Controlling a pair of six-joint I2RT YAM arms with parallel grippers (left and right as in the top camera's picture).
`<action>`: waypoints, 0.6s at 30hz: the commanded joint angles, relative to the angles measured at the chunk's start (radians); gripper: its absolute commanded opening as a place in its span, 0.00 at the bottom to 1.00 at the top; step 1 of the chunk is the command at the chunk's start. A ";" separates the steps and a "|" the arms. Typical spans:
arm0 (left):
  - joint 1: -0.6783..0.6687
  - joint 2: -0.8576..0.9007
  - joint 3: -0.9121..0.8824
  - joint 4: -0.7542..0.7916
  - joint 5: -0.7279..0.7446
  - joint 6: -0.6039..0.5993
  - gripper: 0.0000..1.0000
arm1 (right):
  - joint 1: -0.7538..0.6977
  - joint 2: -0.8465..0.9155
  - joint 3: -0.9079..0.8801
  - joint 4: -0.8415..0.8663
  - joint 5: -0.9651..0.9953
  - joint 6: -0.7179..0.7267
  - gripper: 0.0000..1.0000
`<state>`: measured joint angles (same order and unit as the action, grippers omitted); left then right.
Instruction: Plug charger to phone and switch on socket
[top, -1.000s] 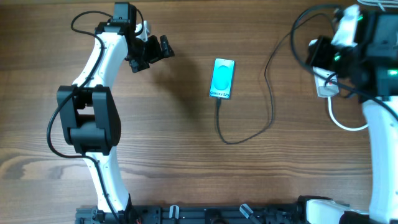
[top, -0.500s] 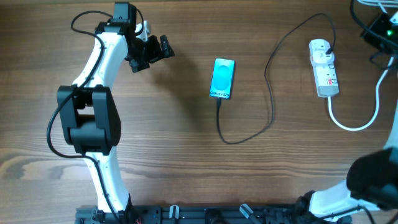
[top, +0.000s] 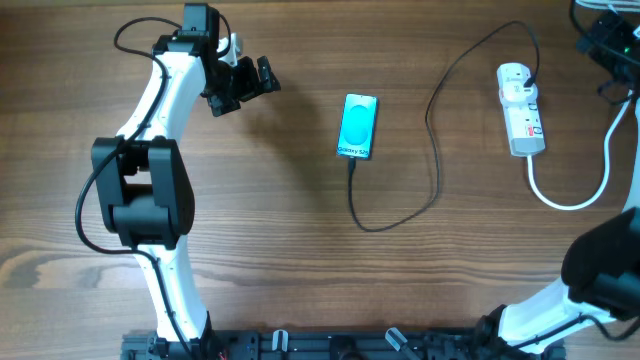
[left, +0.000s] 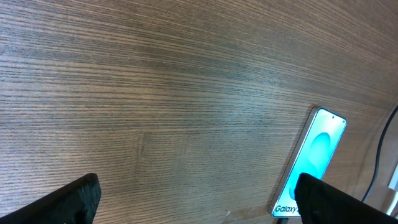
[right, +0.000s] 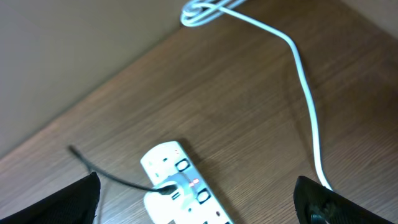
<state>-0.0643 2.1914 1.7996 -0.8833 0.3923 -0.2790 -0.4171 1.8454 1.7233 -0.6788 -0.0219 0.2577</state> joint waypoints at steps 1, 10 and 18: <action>0.001 -0.013 0.000 0.000 -0.002 0.002 1.00 | -0.016 0.086 0.003 0.024 -0.004 0.008 1.00; 0.004 -0.013 0.000 0.000 -0.002 0.002 1.00 | -0.069 0.218 0.003 0.061 -0.081 0.041 1.00; 0.003 -0.013 0.000 0.000 -0.002 0.002 1.00 | -0.069 0.309 -0.026 0.062 -0.083 0.031 1.00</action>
<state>-0.0643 2.1914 1.7996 -0.8833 0.3923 -0.2794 -0.4854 2.1277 1.7226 -0.6228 -0.0895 0.2874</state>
